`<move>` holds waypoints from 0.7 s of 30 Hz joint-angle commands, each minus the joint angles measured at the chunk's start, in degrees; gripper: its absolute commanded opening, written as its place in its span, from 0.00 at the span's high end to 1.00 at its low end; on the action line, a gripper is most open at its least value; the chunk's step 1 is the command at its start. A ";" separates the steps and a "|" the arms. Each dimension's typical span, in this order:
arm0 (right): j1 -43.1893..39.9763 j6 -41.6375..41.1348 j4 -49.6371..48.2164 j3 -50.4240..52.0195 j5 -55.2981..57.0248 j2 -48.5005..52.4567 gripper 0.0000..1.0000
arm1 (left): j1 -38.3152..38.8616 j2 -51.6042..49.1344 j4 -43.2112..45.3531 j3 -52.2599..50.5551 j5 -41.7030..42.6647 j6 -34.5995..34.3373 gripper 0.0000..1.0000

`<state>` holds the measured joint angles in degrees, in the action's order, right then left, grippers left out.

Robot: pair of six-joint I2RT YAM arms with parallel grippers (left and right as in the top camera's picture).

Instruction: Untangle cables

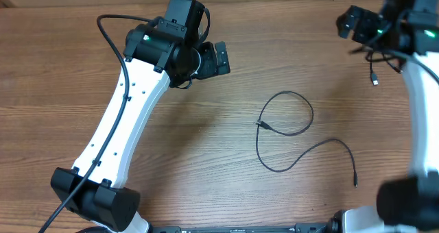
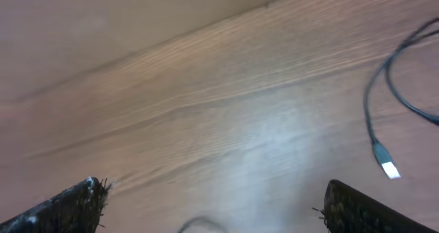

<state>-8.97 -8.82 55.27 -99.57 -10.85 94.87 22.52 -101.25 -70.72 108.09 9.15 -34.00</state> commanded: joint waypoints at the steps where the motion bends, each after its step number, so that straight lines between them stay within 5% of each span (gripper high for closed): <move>1: -0.09 -4.46 6.86 -1.42 -0.83 -8.83 0.00 | 0.37 0.76 0.02 0.37 -0.59 0.15 0.00; 12: -0.04 -7.02 34.60 1.29 -0.50 -19.58 0.00 | 0.37 0.76 0.02 0.37 -0.59 0.15 0.00; 21: -0.04 -31.80 37.42 8.61 9.33 -19.85 0.00 | 0.37 0.76 0.02 0.37 -0.59 0.15 0.00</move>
<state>-8.97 -28.88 93.60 -93.76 -5.30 75.48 22.52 -101.25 -70.70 108.09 9.15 -34.00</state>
